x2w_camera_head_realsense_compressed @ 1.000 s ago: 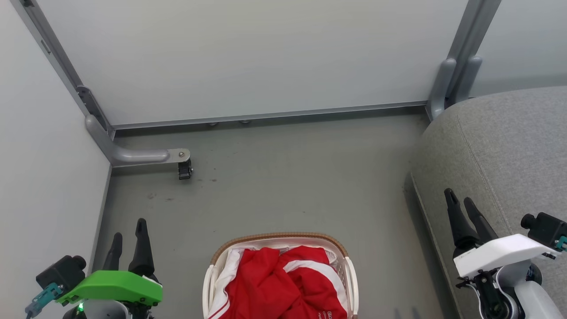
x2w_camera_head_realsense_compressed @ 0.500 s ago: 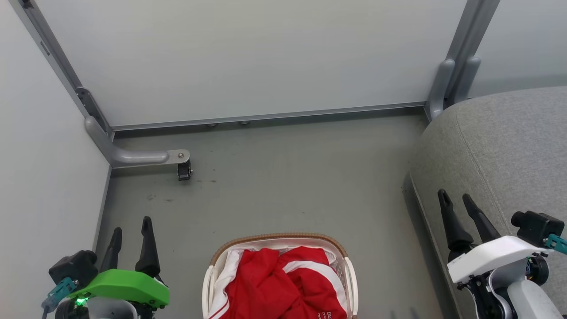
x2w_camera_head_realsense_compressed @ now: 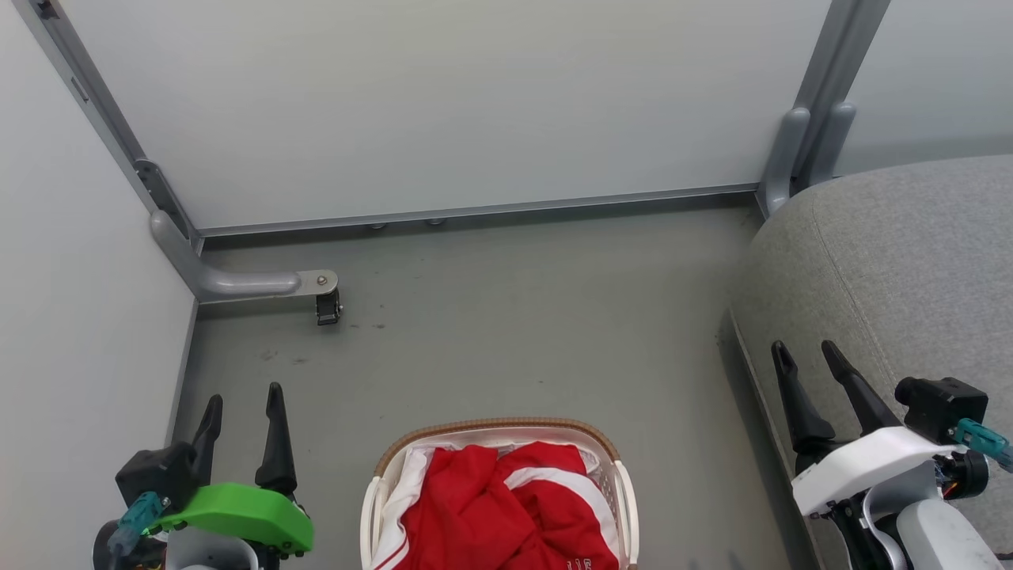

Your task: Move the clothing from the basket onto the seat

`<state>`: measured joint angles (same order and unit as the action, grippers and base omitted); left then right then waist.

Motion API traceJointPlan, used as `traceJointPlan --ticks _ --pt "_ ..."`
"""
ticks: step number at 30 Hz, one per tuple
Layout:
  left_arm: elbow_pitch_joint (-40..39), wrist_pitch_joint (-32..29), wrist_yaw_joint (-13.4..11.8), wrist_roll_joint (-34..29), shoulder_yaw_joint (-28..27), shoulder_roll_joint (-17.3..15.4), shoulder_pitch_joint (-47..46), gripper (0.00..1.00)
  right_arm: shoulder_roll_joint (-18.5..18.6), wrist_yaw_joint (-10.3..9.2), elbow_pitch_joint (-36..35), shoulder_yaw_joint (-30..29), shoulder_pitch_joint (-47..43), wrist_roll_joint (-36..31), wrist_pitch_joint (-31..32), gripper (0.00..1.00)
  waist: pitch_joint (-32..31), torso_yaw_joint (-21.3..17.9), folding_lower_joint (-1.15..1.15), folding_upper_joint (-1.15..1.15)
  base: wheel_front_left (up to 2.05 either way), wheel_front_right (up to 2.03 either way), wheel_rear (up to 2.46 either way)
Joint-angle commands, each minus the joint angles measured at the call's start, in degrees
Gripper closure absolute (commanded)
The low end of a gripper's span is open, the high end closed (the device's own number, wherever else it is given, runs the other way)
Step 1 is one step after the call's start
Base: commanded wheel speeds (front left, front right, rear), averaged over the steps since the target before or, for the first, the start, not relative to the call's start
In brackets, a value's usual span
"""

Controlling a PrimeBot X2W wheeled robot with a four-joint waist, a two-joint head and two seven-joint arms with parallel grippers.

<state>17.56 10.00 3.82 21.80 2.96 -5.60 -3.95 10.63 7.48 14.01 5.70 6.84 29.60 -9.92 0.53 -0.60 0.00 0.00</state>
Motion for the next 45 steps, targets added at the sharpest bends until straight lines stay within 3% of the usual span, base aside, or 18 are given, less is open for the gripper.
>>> traceJointPlan --ticks 1,15,27,42,45 --pt "-0.6 0.5 -0.3 -1.5 0.1 -0.6 0.5 0.00 0.6 0.01 -0.4 0.2 1.1 -1.5 -0.6 0.00 0.0 0.0 0.00 0.00 0.00 0.00 0.00" --pt "-1.7 2.3 -1.2 -8.3 0.4 -0.4 1.6 0.00 0.7 0.02 0.2 0.5 0.0 -8.4 -2.4 0.00 -0.1 -0.2 0.00 0.00 0.00 0.00 0.00" --pt "-1.1 3.6 -0.3 -13.7 0.5 0.4 2.3 0.00 0.5 0.01 1.5 1.3 0.3 -12.9 -3.7 0.00 1.0 -1.0 0.00 0.00 0.00 0.00 0.00" --pt "5.9 5.2 1.6 -20.2 5.9 2.0 -6.6 0.00 0.8 0.00 -1.1 4.3 7.7 -17.2 -5.3 0.00 15.0 -6.8 0.00 0.00 0.00 0.00 0.00" --pt "8.0 5.2 1.8 -18.9 6.0 2.2 -8.7 0.00 0.5 0.00 -1.3 5.2 9.3 -16.7 -5.3 0.00 18.3 -8.2 0.00 0.00 0.00 0.00 0.00"
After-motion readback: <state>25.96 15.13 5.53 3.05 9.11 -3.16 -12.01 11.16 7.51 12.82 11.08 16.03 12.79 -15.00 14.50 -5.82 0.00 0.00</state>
